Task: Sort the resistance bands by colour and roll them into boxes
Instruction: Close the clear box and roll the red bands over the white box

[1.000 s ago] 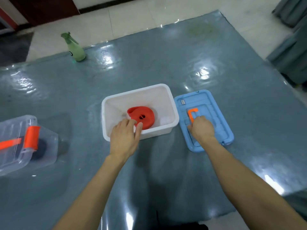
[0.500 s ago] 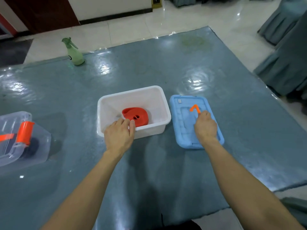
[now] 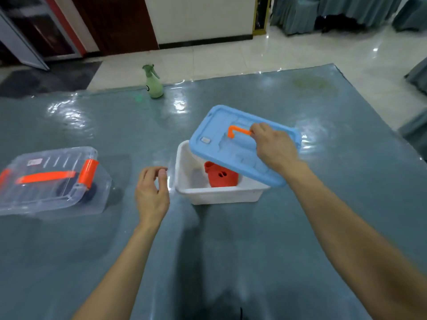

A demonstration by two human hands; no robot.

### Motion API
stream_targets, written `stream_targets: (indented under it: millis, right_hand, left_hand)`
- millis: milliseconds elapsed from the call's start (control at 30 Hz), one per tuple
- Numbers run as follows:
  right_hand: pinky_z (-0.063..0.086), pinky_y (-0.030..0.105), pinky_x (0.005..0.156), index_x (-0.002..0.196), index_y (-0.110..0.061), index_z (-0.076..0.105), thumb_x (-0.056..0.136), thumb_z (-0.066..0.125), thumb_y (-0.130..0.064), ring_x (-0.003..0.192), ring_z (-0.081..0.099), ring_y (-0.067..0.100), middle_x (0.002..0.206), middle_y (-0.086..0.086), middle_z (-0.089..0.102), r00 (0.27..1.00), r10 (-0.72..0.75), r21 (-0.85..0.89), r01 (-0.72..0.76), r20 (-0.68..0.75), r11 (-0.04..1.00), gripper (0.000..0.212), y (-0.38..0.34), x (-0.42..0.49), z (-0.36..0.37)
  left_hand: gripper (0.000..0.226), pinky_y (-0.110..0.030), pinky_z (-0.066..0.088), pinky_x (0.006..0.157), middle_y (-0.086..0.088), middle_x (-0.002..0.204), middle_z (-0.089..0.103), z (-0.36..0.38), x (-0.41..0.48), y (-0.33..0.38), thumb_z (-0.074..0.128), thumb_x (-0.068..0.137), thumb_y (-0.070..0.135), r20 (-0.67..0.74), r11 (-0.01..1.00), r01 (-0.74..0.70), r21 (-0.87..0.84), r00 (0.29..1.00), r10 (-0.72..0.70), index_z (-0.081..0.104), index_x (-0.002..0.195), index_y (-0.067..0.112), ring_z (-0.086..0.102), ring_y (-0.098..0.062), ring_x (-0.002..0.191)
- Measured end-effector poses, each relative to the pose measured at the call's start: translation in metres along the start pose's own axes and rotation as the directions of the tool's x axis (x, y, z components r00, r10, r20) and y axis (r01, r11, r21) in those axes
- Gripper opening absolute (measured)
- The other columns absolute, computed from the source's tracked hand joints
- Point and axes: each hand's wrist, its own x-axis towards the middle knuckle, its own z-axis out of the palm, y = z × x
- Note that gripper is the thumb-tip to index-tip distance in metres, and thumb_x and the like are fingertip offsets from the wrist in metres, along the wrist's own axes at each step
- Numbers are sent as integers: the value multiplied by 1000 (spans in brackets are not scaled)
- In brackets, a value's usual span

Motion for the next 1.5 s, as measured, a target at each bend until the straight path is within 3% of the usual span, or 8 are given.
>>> stream_targets:
  millis: [267,600,767,933,1033,1133,1233,1500]
  right_hand:
    - [46,49,64,123,-13,54,102,50,-4,77,62,43,111,12,55,943,-219,55,212,250,976,24,-51,26,43]
    - [49,50,64,118,-10,58,104,51,-6,72,57,39,106,10,53,946,-228,88,214,230,973,16,-44,-4,33]
    - [50,49,76,97,-13,78,109,62,-37,87,62,39,116,13,65,980,-172,110,161,97,981,31,-47,-30,36]
    - [44,55,108,103,-21,85,98,79,-31,123,61,39,129,15,69,984,123,248,-88,-127,965,13,-46,-69,49]
    - [38,57,117,135,-18,73,90,84,-35,138,52,39,143,16,58,907,409,386,-344,-97,856,49,-53,-84,57]
    - [41,55,118,160,-20,44,80,89,-47,144,46,35,155,12,46,746,644,537,-619,171,573,96,-54,-88,56]
    - [48,52,114,163,-17,36,77,89,-62,143,49,33,156,9,44,700,673,577,-661,241,480,111,-52,-86,52]
    - [52,52,101,163,-11,28,74,75,-83,132,58,41,152,14,50,697,663,366,-713,274,599,124,-51,-76,53]
  left_hand:
    - [24,-35,54,92,-4,126,67,4,1,-15,53,113,23,49,977,199,-71,979,-196,71,126,15,66,-19,104]
    - [52,-29,41,114,-5,164,49,41,-1,-2,45,116,32,242,956,266,-126,943,-230,41,165,16,55,-13,138]
    - [51,-41,38,125,-9,164,51,60,-4,4,45,115,19,272,968,245,-57,937,-221,40,165,11,50,-29,148]
    - [51,-48,41,124,-7,161,55,66,-9,2,41,115,16,240,965,254,-66,943,-232,39,166,16,53,-28,144]
    - [52,-47,43,122,-4,159,56,66,-10,0,40,115,18,234,965,256,-61,943,-235,39,166,20,55,-26,141]
    - [51,-45,44,122,-3,159,55,67,-10,-2,39,115,19,230,967,249,-61,946,-229,38,166,21,54,-25,142]
    - [51,-40,41,122,-3,161,54,70,-10,-3,39,115,18,215,970,238,-52,951,-222,39,166,20,52,-24,144]
    - [51,-44,40,125,-5,163,53,72,-10,-2,40,115,19,209,962,269,-47,945,-254,39,167,19,51,-27,146]
